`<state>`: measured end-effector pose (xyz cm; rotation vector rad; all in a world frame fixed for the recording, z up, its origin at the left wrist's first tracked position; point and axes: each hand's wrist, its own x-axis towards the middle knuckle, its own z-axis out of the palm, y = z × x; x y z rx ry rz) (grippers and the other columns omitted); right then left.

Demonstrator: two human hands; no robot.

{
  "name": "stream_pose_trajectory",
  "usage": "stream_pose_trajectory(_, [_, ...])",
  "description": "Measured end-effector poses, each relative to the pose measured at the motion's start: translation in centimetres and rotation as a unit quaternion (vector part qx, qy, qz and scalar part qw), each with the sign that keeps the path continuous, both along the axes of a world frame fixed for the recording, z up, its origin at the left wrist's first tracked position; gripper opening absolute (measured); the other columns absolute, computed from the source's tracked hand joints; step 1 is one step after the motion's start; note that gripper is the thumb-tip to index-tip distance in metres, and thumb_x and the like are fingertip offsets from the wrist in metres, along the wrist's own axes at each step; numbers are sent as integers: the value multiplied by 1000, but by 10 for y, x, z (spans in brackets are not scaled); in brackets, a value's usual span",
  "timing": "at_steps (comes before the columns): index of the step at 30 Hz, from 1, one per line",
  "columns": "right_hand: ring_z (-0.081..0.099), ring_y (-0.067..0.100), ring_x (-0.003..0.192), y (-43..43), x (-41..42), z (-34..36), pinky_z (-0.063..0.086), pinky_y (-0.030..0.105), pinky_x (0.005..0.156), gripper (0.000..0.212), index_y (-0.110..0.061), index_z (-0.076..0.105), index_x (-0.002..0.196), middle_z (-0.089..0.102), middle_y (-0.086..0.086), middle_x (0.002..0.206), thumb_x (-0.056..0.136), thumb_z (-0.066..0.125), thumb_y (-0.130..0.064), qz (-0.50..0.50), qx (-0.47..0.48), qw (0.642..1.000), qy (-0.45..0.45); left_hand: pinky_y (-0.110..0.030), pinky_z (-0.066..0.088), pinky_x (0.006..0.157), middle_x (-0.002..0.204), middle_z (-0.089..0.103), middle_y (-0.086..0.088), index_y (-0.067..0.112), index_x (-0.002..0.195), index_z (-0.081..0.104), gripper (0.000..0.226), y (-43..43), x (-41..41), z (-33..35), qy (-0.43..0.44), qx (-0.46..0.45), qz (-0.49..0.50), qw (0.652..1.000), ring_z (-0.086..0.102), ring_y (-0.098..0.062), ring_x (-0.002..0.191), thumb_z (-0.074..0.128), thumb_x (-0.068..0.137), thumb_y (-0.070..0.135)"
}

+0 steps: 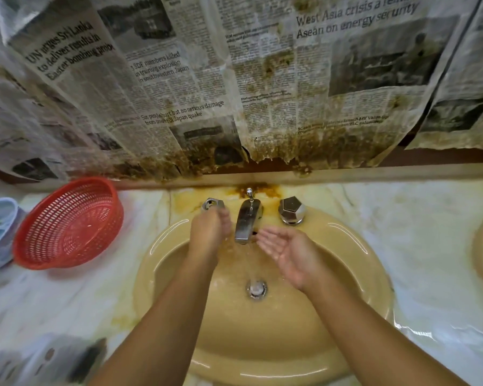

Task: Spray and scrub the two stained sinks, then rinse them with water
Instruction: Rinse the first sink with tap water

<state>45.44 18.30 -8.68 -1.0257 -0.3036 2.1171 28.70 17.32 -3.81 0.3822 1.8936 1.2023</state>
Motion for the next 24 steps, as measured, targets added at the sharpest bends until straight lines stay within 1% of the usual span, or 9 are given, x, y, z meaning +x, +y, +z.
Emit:
stream_pose_trajectory(2, [71, 23, 109, 9, 17, 6, 54, 34, 102, 25, -4, 71, 114, 74, 15, 118, 103, 49, -10, 14, 119, 979, -162, -32, 55, 66, 80, 63, -11, 5, 89, 65, 27, -20, 12, -25, -128, -34, 34, 991, 63, -24, 70, 48, 104, 20])
stream_pose_trajectory(3, [71, 18, 108, 13, 26, 7, 53, 27, 100, 26, -13, 74, 111, 75, 7, 116, 103, 49, -12, 32, 200, 940, -275, -33, 58, 64, 81, 63, -13, 1, 96, 65, 26, -25, 21, -35, -202, -51, 42, 977, 65, -25, 70, 49, 105, 19])
stream_pose_trajectory(5, [67, 12, 105, 16, 42, 1, 45, 11, 90, 27, -18, 77, 112, 75, -4, 112, 101, 53, -13, 52, 372, 808, -455, -29, 59, 50, 85, 66, -18, -7, 115, 63, 28, -27, 35, -43, -326, -46, 59, 942, 66, -27, 65, 54, 103, 17])
stream_pose_trajectory(6, [64, 14, 105, 18, 49, -5, 44, 13, 88, 26, -16, 77, 114, 75, -3, 111, 100, 55, -11, 56, 438, 742, -505, -25, 55, 43, 85, 68, -20, -9, 118, 62, 30, -24, 39, -46, -359, -34, 65, 931, 65, -25, 59, 56, 103, 16])
stream_pose_trajectory(8, [60, 22, 108, 21, 60, -21, 46, 27, 92, 26, -10, 74, 119, 72, 3, 113, 98, 57, -8, 78, 517, 642, -560, -17, 42, 34, 80, 71, -22, -11, 103, 64, 28, -22, 39, -45, -382, -25, 68, 921, 57, -17, 44, 52, 103, 15])
stream_pose_trajectory(13, [52, 32, 125, 20, 70, -51, 44, 46, 108, 40, -8, 60, 133, 56, 10, 136, 96, 61, -22, 164, 557, 481, -657, -15, 21, 30, 56, 53, -2, 8, 81, 57, 27, -26, 3, -24, -253, -34, 72, 964, 40, -7, 35, 46, 102, 19])
stream_pose_trajectory(16, [39, 34, 142, 16, 67, -57, 30, 49, 121, 59, -5, 46, 146, 44, 15, 150, 97, 56, -37, 218, 558, 397, -695, -19, 50, 45, 69, 69, -10, -4, 101, 65, 28, -5, 4, 11, -182, 40, 51, 981, 65, -16, 56, 46, 105, 16])
stream_pose_trajectory(19, [28, 36, 152, 18, 67, -60, 22, 53, 125, 71, 0, 36, 154, 35, 21, 159, 98, 47, -42, 253, 548, 355, -713, -35, 64, 82, 102, 75, -24, -10, 110, 67, 36, 33, 32, 34, -146, 20, -78, 986, 75, -32, 94, 45, 106, 18])
stream_pose_trajectory(24, [14, 35, 157, 19, 74, -62, 10, 51, 127, 82, 2, 25, 159, 22, 23, 166, 95, 23, -50, 300, 552, 331, -704, -41, 63, 85, 98, 77, -16, 3, 97, 72, 30, 52, 45, 30, 28, 9, -67, 997, 76, -27, 91, 48, 101, 21])
